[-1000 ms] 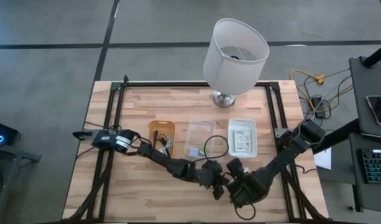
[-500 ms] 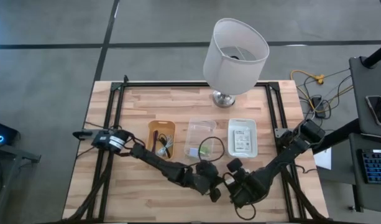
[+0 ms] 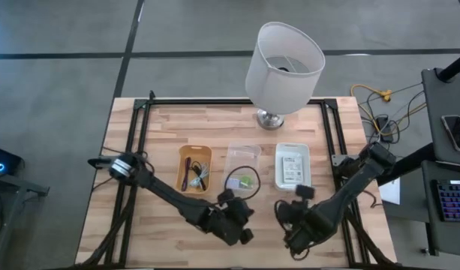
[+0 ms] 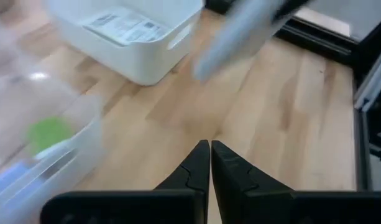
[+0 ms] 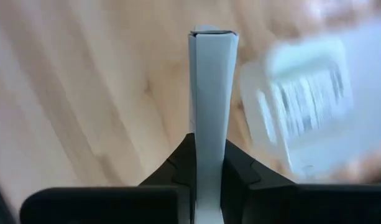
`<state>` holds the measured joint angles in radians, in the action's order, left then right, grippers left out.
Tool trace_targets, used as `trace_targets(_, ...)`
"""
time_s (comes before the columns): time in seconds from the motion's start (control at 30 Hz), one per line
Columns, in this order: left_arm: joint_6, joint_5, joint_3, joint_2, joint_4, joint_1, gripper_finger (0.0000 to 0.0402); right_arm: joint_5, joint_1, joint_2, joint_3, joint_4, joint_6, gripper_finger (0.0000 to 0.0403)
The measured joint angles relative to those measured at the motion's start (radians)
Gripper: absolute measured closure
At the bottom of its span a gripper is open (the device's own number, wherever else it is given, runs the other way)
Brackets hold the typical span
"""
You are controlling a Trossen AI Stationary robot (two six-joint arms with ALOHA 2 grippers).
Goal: Pick and place items into bin
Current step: Put the white card reader box into the white bin
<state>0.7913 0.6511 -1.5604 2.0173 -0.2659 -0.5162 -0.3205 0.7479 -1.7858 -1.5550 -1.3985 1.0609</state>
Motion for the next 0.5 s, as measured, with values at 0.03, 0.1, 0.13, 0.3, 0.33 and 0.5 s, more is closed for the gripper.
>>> trace_targets(0.03, 0.021, 0.014, 0.003, -0.013, -0.039, -0.006, 0.0402, -0.001, -0.004, 0.009, -0.017, -0.03, 0.106, 0.0375)
trace_targets(0.1, 0.06, 0.04, 0.011, -0.043, -0.134, -0.019, 0.0402, -0.001, -0.016, 0.037, -0.04, -0.102, 0.345, 0.0375)
trace_targets(0.13, 0.076, 0.051, 0.013, -0.057, -0.165, -0.023, 0.0402, -0.005, -0.02, 0.054, -0.043, -0.134, 0.466, 0.0375)
trace_targets(0.3, 0.128, 0.1, 0.032, -0.146, -0.316, -0.051, 0.0402, -0.105, -0.041, 0.218, -0.013, -0.173, 0.828, 0.0374)
trace_targets(0.33, 0.127, 0.102, 0.033, -0.161, -0.341, -0.057, 0.0402, -0.115, -0.05, 0.256, 0.005, -0.177, 0.869, 0.0374)
trace_targets(0.5, 0.114, 0.124, 0.034, -0.241, -0.399, -0.08, 0.0402, -0.131, -0.142, 0.466, 0.183, -0.125, 0.955, 0.0374)
